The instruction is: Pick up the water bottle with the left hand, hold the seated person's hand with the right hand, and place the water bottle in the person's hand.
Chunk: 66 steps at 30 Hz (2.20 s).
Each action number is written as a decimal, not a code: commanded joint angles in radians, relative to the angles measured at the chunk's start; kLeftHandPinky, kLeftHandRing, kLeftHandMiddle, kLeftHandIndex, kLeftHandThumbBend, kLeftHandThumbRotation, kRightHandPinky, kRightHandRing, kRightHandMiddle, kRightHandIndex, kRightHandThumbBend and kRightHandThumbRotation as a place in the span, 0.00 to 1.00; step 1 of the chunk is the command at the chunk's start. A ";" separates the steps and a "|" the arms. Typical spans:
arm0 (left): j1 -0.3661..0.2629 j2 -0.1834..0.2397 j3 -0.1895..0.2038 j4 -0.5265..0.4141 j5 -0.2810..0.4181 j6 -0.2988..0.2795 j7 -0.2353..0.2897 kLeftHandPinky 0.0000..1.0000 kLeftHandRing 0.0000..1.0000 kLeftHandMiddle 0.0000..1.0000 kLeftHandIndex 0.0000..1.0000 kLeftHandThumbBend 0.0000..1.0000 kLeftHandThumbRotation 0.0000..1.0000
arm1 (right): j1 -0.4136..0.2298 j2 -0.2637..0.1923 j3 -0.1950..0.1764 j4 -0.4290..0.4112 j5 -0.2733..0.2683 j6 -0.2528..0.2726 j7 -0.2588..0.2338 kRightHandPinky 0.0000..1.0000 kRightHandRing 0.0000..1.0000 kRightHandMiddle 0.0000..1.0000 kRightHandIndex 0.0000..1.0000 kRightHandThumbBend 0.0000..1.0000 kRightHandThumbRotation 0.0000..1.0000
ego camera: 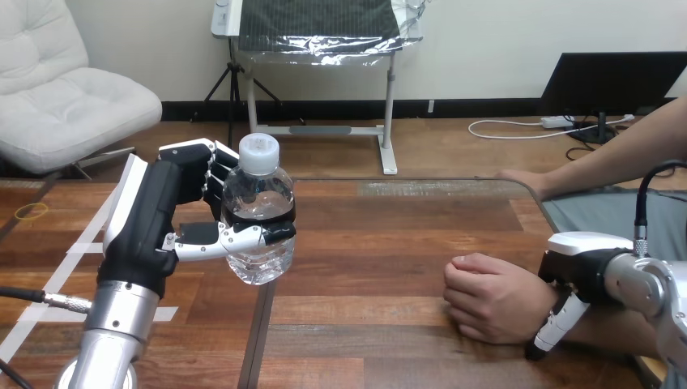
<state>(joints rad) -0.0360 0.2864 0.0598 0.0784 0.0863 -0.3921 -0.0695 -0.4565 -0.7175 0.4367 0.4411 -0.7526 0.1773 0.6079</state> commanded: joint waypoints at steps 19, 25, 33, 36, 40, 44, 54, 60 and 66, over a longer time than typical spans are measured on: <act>-0.037 -0.008 0.024 -0.070 -0.004 -0.022 0.017 0.24 0.30 0.34 0.36 0.71 0.00 | 0.066 0.043 0.106 0.076 -0.056 0.027 0.058 0.41 0.67 0.78 0.84 0.94 0.25; -0.036 -0.010 0.023 -0.073 -0.008 -0.016 0.015 0.24 0.30 0.34 0.36 0.71 0.00 | 0.078 0.035 0.096 0.050 -0.057 0.022 0.041 0.40 0.65 0.76 0.81 0.93 0.28; -0.038 -0.008 0.023 -0.068 -0.003 -0.026 0.016 0.24 0.30 0.34 0.36 0.72 0.00 | 0.078 0.037 0.077 0.047 -0.036 0.030 0.053 0.40 0.65 0.75 0.78 0.92 0.34; -0.038 -0.008 0.023 -0.071 -0.003 -0.017 0.016 0.24 0.30 0.34 0.36 0.72 0.00 | 0.060 0.047 0.070 0.063 -0.016 0.055 0.101 0.39 0.65 0.77 0.80 0.91 0.35; -0.040 -0.011 0.024 -0.067 -0.013 -0.020 0.013 0.24 0.30 0.34 0.36 0.72 0.00 | 0.050 0.052 0.058 0.063 0.002 0.076 0.128 0.38 0.66 0.80 0.83 0.93 0.35; -0.038 -0.009 0.024 -0.079 -0.005 -0.005 0.016 0.24 0.30 0.34 0.36 0.71 0.00 | 0.027 0.035 0.060 0.073 0.031 0.036 0.195 0.38 0.68 0.82 0.85 0.97 0.34; -0.038 -0.012 0.025 -0.081 -0.018 -0.001 0.011 0.24 0.30 0.34 0.36 0.71 0.00 | 0.015 0.009 0.040 0.041 0.064 0.019 0.244 0.38 0.68 0.79 0.80 1.00 0.33; -0.039 -0.010 0.025 -0.077 -0.009 -0.006 0.014 0.24 0.30 0.34 0.36 0.71 0.00 | 0.009 0.001 0.021 0.034 0.087 0.022 0.258 0.39 0.69 0.78 0.79 1.00 0.30; -0.037 -0.009 0.024 -0.078 0.000 -0.009 0.019 0.24 0.30 0.34 0.36 0.71 0.00 | -0.004 -0.011 0.026 0.048 0.082 -0.002 0.251 0.41 0.67 0.75 0.77 1.00 0.30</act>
<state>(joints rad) -0.0333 0.2824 0.0619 0.0638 0.0879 -0.3869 -0.0685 -0.5220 -0.7531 0.4155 0.4385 -0.6841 0.1904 0.8107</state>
